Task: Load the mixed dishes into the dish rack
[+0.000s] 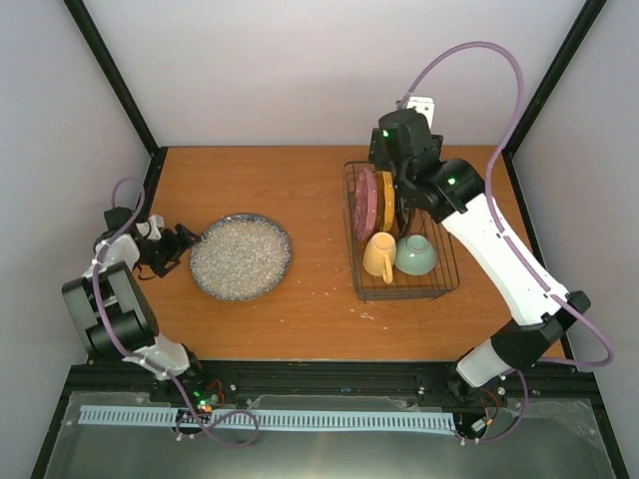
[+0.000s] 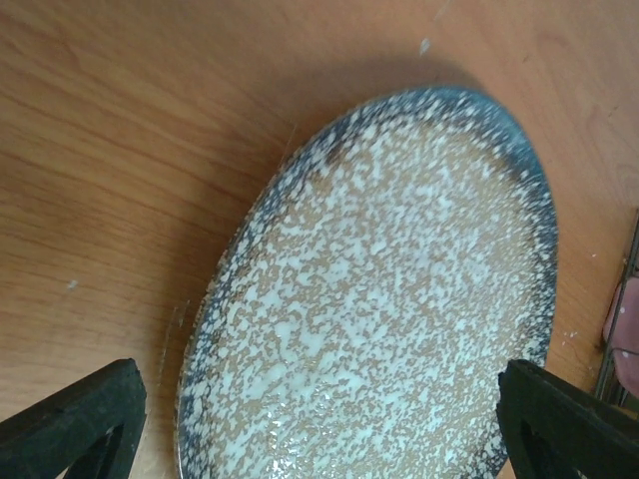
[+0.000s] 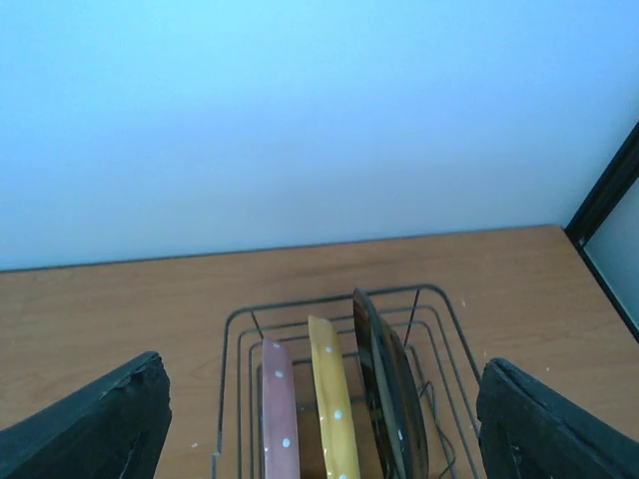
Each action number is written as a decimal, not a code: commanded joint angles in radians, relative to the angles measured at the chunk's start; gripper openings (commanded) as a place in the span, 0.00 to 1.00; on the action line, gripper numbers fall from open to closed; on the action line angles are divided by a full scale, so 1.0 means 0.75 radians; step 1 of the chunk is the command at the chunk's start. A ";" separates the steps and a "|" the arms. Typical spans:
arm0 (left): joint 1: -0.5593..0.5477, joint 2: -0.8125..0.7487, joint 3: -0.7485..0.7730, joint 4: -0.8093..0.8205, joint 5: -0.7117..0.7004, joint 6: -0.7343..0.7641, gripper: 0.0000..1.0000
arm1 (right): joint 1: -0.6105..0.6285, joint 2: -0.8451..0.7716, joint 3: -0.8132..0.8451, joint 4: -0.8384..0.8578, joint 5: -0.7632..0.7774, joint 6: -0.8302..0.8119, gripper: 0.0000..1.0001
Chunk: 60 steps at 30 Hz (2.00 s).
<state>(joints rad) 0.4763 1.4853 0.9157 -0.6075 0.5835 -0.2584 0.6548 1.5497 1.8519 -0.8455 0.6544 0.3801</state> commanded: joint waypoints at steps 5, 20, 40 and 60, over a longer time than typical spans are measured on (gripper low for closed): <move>0.008 0.225 0.020 -0.025 0.086 0.043 0.94 | -0.014 -0.065 -0.066 0.077 -0.010 -0.087 0.83; 0.008 0.582 0.072 0.016 0.213 0.096 0.35 | -0.080 -0.065 -0.111 0.167 -0.098 -0.126 0.83; 0.006 0.531 -0.050 0.318 0.584 0.085 0.01 | -0.094 0.011 -0.174 0.266 -0.432 -0.131 0.82; 0.006 0.026 -0.088 0.433 0.747 -0.043 0.01 | -0.094 0.383 -0.091 0.335 -1.306 -0.040 0.91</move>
<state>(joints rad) 0.4759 1.5856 0.8108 -0.3813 0.9131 -0.2577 0.5888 1.7985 1.7271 -0.6090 -0.1795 0.3260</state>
